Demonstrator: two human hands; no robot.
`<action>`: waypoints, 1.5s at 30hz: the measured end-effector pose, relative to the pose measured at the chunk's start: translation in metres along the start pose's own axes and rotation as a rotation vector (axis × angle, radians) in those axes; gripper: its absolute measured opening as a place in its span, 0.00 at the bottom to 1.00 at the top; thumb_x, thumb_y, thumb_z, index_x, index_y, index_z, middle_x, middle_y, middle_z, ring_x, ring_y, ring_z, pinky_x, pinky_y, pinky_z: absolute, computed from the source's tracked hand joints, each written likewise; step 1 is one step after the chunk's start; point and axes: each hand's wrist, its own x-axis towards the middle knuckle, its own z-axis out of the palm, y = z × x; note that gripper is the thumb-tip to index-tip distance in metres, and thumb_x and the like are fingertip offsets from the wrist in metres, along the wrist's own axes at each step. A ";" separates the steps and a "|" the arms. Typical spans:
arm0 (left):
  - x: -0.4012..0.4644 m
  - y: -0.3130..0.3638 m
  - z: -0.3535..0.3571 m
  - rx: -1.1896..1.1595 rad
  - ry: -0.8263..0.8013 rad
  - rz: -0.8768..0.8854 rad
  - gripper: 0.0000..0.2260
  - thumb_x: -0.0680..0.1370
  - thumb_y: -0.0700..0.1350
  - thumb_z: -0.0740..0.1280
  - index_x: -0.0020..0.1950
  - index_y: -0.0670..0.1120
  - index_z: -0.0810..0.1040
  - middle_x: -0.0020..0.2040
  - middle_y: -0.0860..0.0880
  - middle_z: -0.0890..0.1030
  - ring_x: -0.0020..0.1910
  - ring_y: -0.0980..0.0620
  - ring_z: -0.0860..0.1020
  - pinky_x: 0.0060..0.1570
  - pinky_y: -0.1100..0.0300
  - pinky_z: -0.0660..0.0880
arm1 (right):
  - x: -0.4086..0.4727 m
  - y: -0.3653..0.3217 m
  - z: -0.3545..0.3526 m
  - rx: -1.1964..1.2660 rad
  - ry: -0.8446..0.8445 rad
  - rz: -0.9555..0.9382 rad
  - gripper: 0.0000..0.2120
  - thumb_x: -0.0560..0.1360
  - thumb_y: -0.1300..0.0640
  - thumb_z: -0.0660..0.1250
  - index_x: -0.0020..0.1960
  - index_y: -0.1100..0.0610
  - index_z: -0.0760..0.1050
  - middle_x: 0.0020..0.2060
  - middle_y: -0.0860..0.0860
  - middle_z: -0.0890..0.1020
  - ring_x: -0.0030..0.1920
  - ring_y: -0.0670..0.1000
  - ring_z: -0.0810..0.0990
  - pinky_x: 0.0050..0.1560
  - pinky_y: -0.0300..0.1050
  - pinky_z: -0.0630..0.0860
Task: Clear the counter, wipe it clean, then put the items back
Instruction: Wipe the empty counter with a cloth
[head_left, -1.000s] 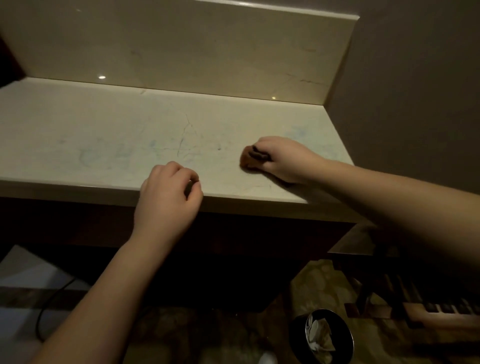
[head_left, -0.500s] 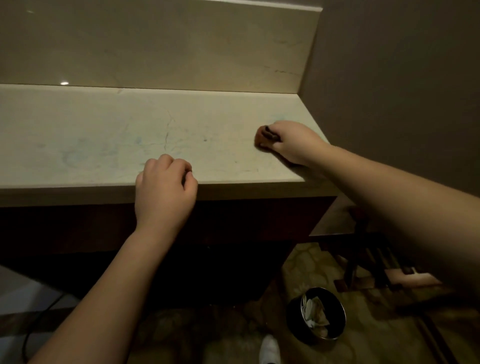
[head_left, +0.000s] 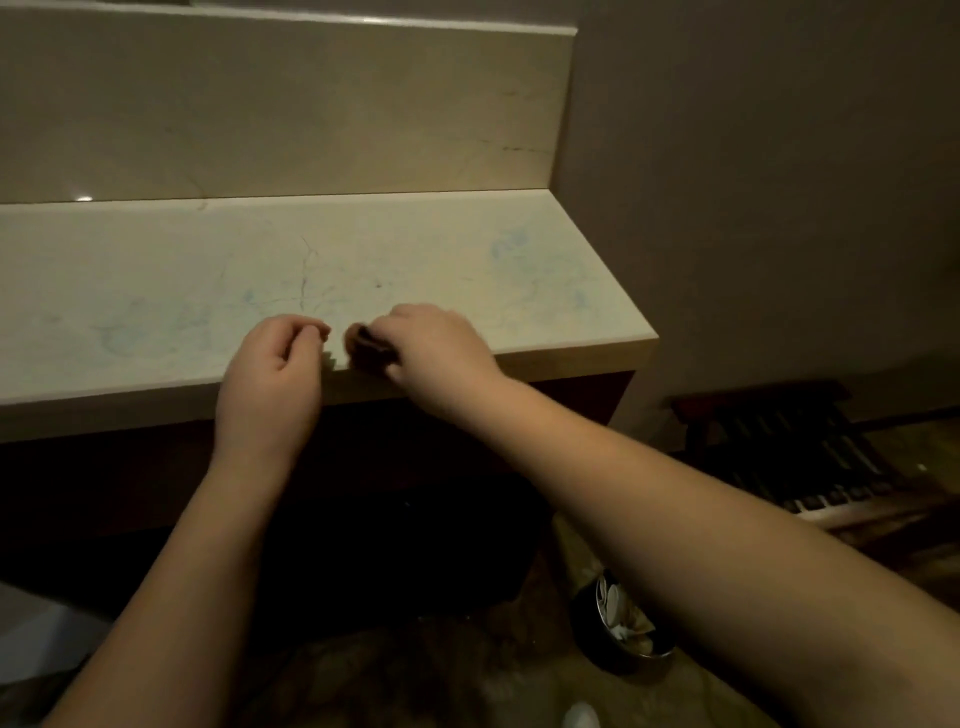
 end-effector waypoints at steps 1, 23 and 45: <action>-0.005 0.000 -0.004 -0.079 0.029 -0.041 0.09 0.79 0.46 0.59 0.49 0.48 0.80 0.49 0.50 0.81 0.51 0.52 0.77 0.49 0.58 0.69 | -0.012 -0.006 0.002 -0.029 -0.023 -0.086 0.15 0.74 0.54 0.65 0.60 0.51 0.75 0.56 0.51 0.79 0.58 0.55 0.75 0.51 0.47 0.70; -0.185 0.146 0.250 -0.050 -0.735 0.108 0.09 0.77 0.49 0.67 0.56 0.59 0.74 0.53 0.62 0.75 0.50 0.71 0.73 0.46 0.76 0.70 | -0.296 0.220 -0.027 0.996 0.182 0.915 0.11 0.76 0.47 0.66 0.55 0.52 0.78 0.46 0.44 0.82 0.45 0.42 0.79 0.41 0.31 0.73; -0.342 0.256 0.495 0.109 -1.329 0.266 0.36 0.72 0.48 0.74 0.75 0.48 0.61 0.63 0.57 0.64 0.61 0.61 0.71 0.52 0.77 0.70 | -0.552 0.391 -0.027 1.654 0.459 1.297 0.18 0.77 0.67 0.56 0.64 0.56 0.74 0.55 0.53 0.82 0.57 0.50 0.80 0.58 0.46 0.77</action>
